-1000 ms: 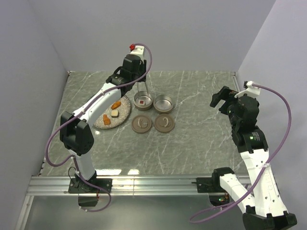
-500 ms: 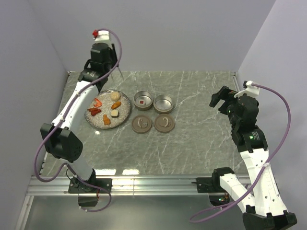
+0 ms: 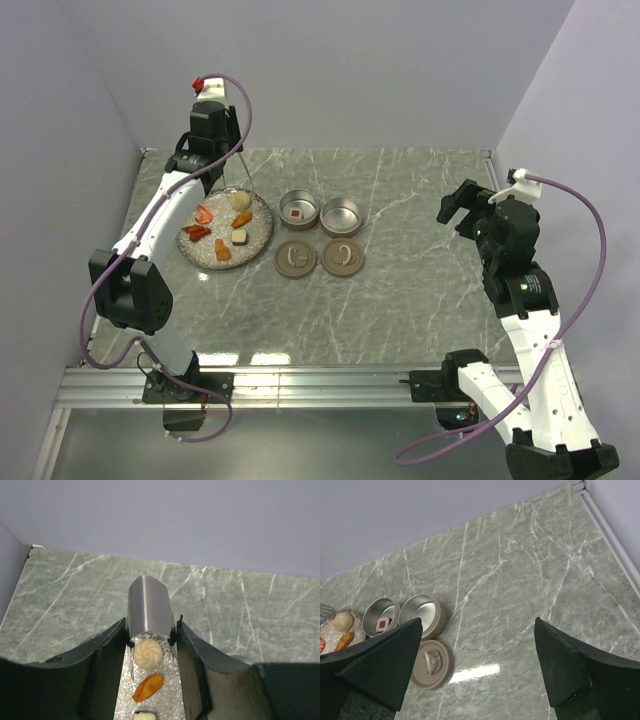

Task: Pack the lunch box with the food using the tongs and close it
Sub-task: Pick up the food using the clamp

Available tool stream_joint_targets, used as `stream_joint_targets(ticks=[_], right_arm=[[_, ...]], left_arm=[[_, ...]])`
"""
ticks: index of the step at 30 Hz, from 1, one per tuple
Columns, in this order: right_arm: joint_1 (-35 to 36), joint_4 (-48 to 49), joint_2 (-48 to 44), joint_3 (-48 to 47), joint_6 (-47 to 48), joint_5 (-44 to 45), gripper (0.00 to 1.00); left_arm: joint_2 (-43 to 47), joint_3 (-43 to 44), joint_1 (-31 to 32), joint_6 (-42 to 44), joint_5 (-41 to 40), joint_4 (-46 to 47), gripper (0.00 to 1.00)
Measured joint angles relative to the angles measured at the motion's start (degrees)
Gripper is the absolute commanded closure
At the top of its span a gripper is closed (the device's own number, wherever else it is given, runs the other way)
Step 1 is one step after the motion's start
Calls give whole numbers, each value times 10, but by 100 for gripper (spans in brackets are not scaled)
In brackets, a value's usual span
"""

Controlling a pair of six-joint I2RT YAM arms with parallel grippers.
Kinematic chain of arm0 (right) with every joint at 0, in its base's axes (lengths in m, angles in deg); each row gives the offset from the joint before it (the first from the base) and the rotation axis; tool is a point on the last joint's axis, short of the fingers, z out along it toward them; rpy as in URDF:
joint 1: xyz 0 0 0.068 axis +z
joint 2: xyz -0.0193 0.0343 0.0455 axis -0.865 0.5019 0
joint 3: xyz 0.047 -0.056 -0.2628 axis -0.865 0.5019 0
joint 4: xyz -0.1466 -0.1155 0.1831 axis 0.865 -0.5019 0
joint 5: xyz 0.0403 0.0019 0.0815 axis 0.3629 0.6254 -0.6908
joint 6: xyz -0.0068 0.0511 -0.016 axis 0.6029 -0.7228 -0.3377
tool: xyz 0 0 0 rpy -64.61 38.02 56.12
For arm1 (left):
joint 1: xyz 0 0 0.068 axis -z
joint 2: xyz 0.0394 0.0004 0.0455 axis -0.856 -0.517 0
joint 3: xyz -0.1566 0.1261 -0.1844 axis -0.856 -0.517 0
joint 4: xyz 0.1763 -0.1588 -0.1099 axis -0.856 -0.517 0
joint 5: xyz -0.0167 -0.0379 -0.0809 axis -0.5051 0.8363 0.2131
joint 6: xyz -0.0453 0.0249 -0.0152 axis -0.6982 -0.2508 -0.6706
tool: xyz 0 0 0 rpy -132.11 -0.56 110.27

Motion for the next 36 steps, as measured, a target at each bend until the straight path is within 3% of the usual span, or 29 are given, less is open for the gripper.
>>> stream_joint_targets(ticks=[10,26,36], right_arm=[[0,-1,-11,0,-3,4,0],[0,-8,-13,0,-3,4,0],[0,-22,-13,-8,1,3,0]], left_arm=[[0,-104,-1,0,0,35,50],[0,-142,-10,5,12,98,51],[-12,-142,-11,10,24,135,66]])
